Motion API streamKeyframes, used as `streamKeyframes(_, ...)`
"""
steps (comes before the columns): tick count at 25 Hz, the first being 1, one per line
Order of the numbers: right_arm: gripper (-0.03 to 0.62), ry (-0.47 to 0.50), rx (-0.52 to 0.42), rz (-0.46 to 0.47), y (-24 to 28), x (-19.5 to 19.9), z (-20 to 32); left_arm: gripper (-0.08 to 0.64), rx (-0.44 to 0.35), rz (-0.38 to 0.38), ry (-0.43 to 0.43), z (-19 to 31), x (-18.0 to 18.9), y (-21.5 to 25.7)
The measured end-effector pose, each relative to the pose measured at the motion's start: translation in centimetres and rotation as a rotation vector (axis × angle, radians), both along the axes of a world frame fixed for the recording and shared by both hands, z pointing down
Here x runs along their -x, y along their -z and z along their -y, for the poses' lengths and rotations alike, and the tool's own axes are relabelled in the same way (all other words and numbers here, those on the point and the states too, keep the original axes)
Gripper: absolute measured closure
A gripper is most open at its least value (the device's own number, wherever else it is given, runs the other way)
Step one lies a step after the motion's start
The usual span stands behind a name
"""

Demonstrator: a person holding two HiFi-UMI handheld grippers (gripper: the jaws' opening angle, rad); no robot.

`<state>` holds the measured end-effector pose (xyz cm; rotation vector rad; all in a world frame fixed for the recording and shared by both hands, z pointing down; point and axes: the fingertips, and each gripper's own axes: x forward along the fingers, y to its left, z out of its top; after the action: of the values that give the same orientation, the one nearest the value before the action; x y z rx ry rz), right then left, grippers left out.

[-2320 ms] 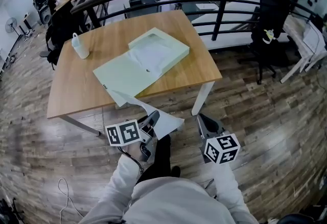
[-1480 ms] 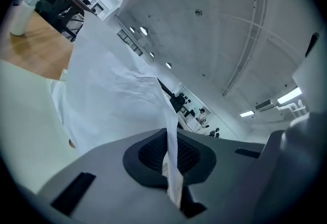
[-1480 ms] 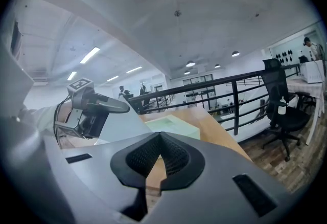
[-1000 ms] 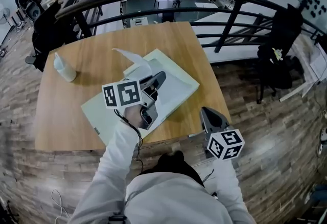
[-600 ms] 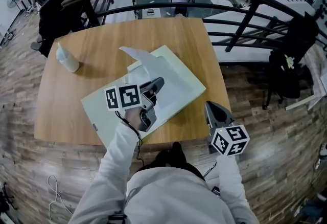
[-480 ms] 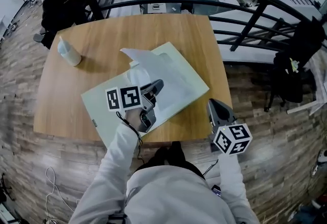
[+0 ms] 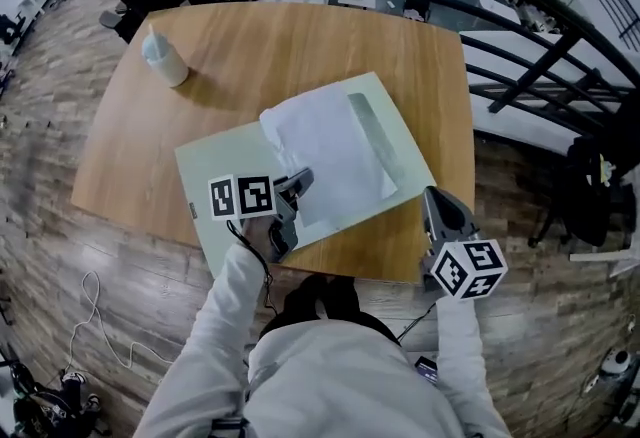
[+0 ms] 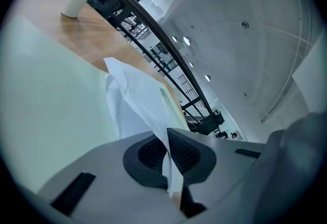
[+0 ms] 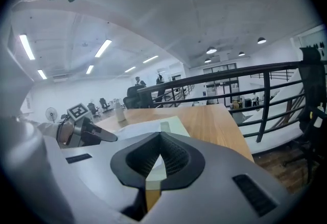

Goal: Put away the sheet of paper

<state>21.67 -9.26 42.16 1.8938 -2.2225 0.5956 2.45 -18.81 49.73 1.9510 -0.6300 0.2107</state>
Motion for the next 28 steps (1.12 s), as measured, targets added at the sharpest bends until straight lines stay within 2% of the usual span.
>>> streamKeyframes(11, 0.565, 0.102, 0.034, 0.008, -1.3, 1.8, 2.6, 0.543, 0.111, 0.108, 0.107, -1.8, 6.1, -4.9)
streamKeyframes(23, 0.566, 0.187, 0.046, 0.017, -2.1, 3.5, 4.3, 0.543, 0.121, 0.206, 0.189, -2.5, 10.9, -5.9)
streamKeyframes(28, 0.566, 0.211, 0.050, 0.022, -2.4, 4.4, 4.7, 0.543, 0.117, 0.252, 0.193, -2.6, 12.9, -6.3)
